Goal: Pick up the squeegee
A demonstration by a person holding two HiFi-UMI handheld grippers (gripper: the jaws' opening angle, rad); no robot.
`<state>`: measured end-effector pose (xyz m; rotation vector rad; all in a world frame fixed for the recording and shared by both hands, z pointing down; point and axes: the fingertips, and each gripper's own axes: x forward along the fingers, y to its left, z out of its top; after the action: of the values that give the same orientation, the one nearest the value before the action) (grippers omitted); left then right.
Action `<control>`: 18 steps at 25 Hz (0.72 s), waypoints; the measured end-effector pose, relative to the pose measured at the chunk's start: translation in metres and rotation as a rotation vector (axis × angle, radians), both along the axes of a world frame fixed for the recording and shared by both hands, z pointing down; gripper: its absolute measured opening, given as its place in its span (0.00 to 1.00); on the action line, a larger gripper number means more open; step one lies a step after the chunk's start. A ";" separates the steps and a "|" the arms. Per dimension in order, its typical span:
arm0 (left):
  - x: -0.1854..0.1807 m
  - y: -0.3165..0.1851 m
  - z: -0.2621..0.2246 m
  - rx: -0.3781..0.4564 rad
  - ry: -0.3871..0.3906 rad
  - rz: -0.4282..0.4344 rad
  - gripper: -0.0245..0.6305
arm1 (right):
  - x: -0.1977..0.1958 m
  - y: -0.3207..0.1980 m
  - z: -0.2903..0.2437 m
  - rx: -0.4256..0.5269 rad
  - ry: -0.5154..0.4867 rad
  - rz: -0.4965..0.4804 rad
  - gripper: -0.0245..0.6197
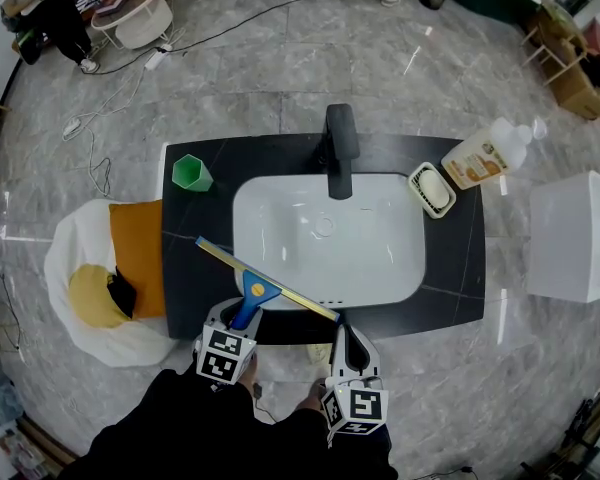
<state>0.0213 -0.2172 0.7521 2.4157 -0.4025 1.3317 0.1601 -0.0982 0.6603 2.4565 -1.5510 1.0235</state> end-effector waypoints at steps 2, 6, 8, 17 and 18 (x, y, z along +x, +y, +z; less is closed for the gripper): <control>0.001 0.000 -0.002 0.001 0.003 -0.007 0.26 | 0.000 0.001 -0.002 0.003 0.004 0.001 0.06; 0.000 -0.003 -0.008 0.014 0.007 -0.022 0.25 | 0.001 0.003 -0.010 0.012 0.013 0.000 0.06; 0.001 -0.003 -0.014 0.017 0.017 -0.025 0.26 | 0.001 0.004 -0.015 0.016 0.018 0.002 0.06; 0.015 -0.008 -0.060 0.067 0.106 -0.048 0.26 | 0.005 0.009 -0.050 0.052 0.071 -0.011 0.06; 0.016 -0.008 -0.067 0.075 0.117 -0.053 0.26 | 0.005 0.009 -0.055 0.057 0.079 -0.015 0.06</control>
<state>0.0377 -0.2254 0.6849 2.5108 -0.4885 1.1661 0.1653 -0.0887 0.6055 2.4862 -1.5929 0.8799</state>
